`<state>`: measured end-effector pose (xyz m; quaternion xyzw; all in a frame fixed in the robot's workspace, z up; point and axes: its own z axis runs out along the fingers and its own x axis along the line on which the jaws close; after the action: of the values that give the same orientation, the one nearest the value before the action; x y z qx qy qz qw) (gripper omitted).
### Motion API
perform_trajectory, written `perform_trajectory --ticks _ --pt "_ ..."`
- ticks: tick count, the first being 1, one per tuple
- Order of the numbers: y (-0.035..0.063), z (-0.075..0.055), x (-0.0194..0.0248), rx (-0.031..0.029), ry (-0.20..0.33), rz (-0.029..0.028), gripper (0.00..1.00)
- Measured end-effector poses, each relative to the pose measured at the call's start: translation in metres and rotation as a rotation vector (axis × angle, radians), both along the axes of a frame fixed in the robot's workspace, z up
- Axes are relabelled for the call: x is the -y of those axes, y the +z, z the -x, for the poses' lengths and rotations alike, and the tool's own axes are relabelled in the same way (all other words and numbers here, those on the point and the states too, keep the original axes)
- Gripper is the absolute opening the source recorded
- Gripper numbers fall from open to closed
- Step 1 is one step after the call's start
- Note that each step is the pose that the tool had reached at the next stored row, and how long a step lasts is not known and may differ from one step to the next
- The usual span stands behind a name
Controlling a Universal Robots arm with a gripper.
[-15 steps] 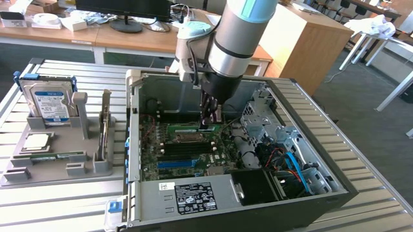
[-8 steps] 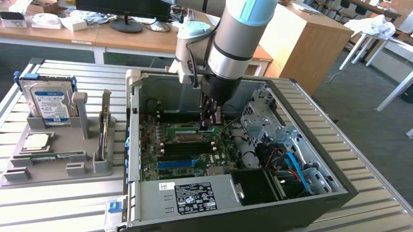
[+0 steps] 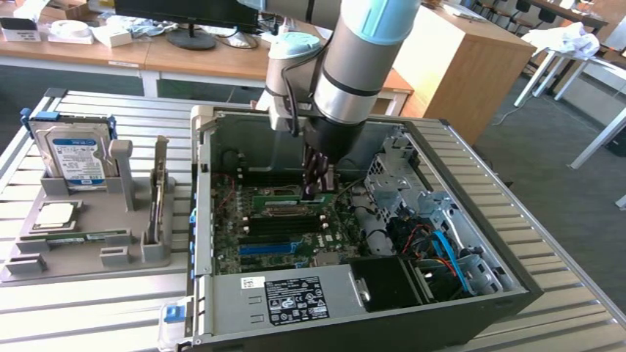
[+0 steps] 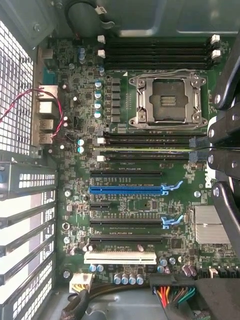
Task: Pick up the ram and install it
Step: 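Insert the ram into the slot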
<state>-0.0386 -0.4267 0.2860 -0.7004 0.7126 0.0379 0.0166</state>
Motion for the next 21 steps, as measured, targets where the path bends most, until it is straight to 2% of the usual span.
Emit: perform_trajectory --ticks 8,16,21 --pt "-0.0006 0.0001 0.0003 0.0002 0.000 -0.0003 0.11" --pt "-0.0005 0.0004 0.0060 0.0001 0.000 0.0000 0.11" --pt "-0.0005 0.0004 0.0061 0.0000 0.000 0.0000 0.11"
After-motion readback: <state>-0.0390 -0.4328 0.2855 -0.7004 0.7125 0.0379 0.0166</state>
